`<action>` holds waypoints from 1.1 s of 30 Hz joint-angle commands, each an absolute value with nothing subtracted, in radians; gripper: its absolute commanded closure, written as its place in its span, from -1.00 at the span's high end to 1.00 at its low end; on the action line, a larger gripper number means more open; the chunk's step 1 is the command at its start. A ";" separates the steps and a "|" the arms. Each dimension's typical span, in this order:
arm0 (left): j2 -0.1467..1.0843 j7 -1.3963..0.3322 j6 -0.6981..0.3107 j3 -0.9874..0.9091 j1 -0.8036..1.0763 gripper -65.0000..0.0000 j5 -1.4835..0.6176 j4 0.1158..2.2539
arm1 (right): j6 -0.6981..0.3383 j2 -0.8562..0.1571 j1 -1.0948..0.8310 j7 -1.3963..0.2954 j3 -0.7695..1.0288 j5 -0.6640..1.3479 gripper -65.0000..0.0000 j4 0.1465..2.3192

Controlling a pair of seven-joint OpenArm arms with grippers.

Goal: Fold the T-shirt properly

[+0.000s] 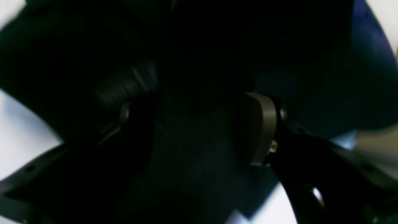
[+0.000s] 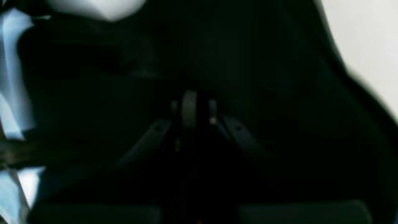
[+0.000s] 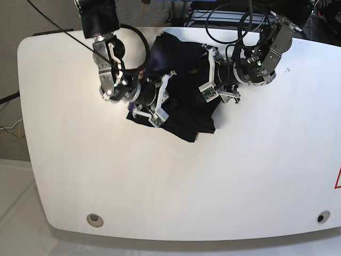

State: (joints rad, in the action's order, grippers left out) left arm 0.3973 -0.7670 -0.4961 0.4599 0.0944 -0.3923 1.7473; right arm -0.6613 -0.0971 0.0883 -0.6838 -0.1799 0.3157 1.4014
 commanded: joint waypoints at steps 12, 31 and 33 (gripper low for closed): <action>0.404 -0.765 -0.482 0.453 0.076 0.22 -0.431 1.787 | -0.637 -0.081 0.181 -0.595 -0.196 0.257 -0.89 1.308; 0.392 -0.557 -0.415 0.447 0.065 0.08 -0.425 1.649 | -0.637 -0.076 0.200 -0.571 -0.081 0.272 -0.91 1.374; 0.393 -0.563 -0.410 0.444 0.069 -0.07 -0.426 1.656 | -0.634 -0.073 0.206 -0.564 -0.055 0.272 -0.91 1.359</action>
